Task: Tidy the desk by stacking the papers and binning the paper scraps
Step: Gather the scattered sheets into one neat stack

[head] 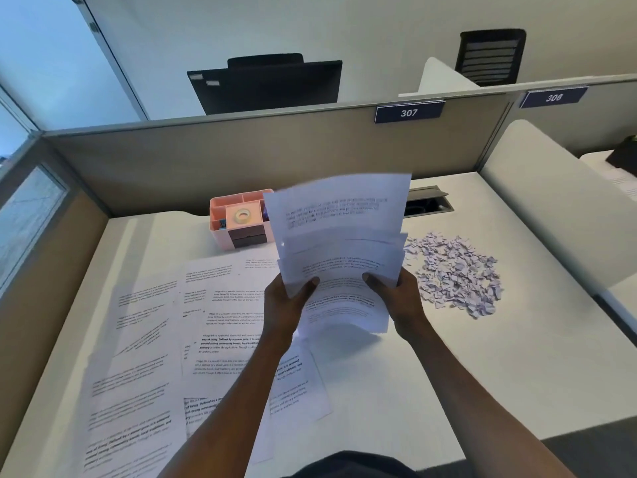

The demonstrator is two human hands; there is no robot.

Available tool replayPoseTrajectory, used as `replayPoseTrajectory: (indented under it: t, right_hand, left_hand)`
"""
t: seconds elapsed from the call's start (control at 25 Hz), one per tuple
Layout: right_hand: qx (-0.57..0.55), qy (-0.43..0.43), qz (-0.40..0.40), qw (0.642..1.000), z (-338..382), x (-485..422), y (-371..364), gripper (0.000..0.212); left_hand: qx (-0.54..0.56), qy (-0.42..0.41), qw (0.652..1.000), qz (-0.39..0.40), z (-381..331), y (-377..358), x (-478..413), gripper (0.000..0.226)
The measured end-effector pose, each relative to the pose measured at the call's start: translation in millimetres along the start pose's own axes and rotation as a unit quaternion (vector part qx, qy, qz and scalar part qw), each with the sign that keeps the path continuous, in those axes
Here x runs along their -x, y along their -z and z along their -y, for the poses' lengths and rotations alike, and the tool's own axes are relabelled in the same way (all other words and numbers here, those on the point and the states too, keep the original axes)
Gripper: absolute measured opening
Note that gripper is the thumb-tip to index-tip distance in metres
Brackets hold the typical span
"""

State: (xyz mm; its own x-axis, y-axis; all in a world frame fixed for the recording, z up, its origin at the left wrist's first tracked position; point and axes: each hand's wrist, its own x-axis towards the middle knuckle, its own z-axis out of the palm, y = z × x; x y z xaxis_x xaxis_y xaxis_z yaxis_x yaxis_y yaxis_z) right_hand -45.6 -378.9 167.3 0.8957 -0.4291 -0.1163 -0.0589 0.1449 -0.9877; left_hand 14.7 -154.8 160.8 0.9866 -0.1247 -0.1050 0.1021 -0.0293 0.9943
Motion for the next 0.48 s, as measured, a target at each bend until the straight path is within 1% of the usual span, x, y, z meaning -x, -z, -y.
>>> replayPoseTrajectory:
  t: [0.08,0.24,0.36,0.48]
  right_hand:
    - [0.022,-0.015,0.01,1.0,-4.1,-1.3,1.6,0.038]
    - [0.033,-0.015,0.029,0.999,-2.7,1.6,2.7,0.036]
    - [0.052,-0.015,0.048,0.997,-3.7,3.8,6.1,0.035]
    - [0.058,-0.015,0.048,0.997,-7.9,6.1,8.9,0.032]
  left_hand:
    - [0.012,0.0,1.0,0.004,0.9,-2.0,0.5,0.042]
    - [0.007,0.009,1.0,0.01,3.7,-4.4,-0.4,0.049]
    - [0.016,0.017,0.999,0.048,3.9,-2.2,-1.9,0.061]
    - [0.003,0.038,0.995,0.093,7.6,1.3,-3.3,0.061]
